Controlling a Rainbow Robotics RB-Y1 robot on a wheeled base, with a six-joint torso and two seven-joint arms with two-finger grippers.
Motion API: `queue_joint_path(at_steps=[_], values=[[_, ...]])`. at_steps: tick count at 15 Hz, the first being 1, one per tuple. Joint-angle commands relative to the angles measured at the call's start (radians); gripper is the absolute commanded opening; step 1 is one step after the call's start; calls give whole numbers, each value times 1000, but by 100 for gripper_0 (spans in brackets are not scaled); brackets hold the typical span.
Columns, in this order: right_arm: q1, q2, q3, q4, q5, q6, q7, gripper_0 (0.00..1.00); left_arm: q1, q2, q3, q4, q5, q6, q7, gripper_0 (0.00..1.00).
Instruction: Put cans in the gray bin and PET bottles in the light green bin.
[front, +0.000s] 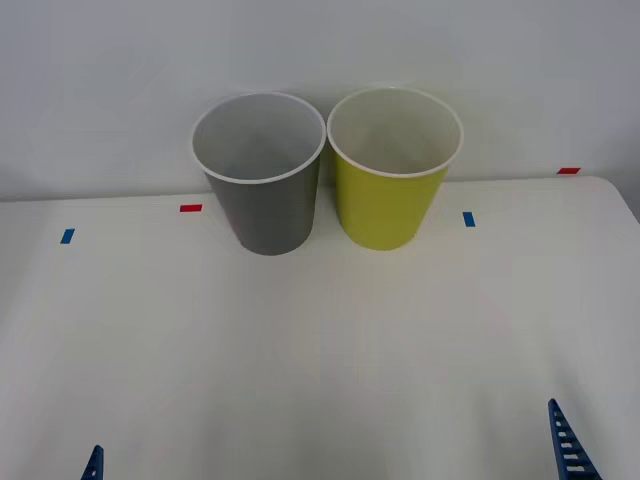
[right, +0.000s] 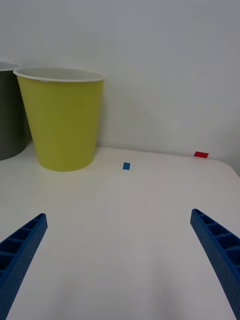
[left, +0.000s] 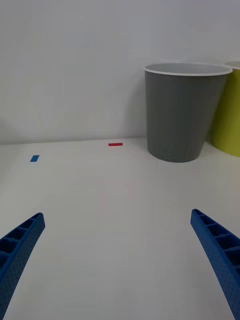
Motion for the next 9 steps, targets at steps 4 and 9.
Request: queue_joint_path(at_steps=[4, 9], values=[[0, 0, 0, 0, 0, 0, 0, 100, 0, 0, 0, 0, 0, 0, 0, 100], [0, 0, 0, 0, 0, 0, 0, 100, 0, 0, 0, 0, 0, 0, 0, 100]])
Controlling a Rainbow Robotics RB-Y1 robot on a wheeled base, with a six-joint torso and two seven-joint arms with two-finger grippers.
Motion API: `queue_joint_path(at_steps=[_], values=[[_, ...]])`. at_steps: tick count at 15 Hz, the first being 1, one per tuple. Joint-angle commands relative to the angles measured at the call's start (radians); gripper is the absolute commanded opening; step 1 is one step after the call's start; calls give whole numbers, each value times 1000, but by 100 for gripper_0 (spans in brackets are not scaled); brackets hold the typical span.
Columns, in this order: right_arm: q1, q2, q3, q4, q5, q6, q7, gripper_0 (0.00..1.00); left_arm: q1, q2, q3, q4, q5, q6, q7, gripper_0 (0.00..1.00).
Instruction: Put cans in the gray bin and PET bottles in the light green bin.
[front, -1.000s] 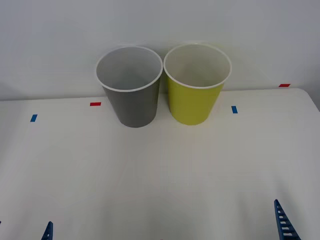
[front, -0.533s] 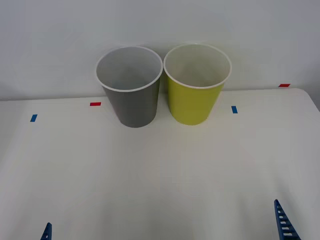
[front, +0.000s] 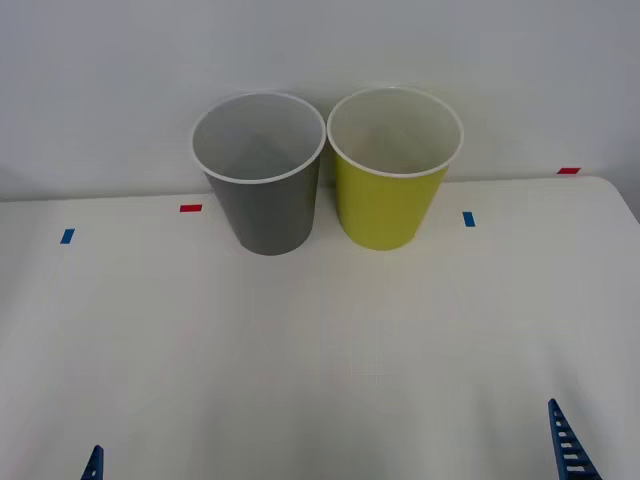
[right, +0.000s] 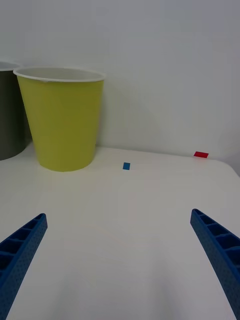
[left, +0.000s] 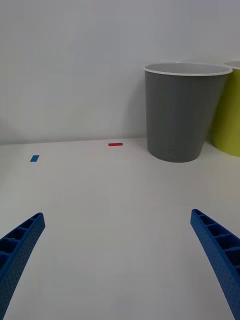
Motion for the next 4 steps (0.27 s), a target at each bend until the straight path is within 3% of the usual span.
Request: queue_joint_path(at_steps=[1, 4], values=[[0, 0, 0, 0, 0, 0, 0, 100, 0, 0, 0, 0, 0, 0, 0, 100], [0, 0, 0, 0, 0, 0, 0, 100, 0, 0, 0, 0, 0, 0, 0, 100]])
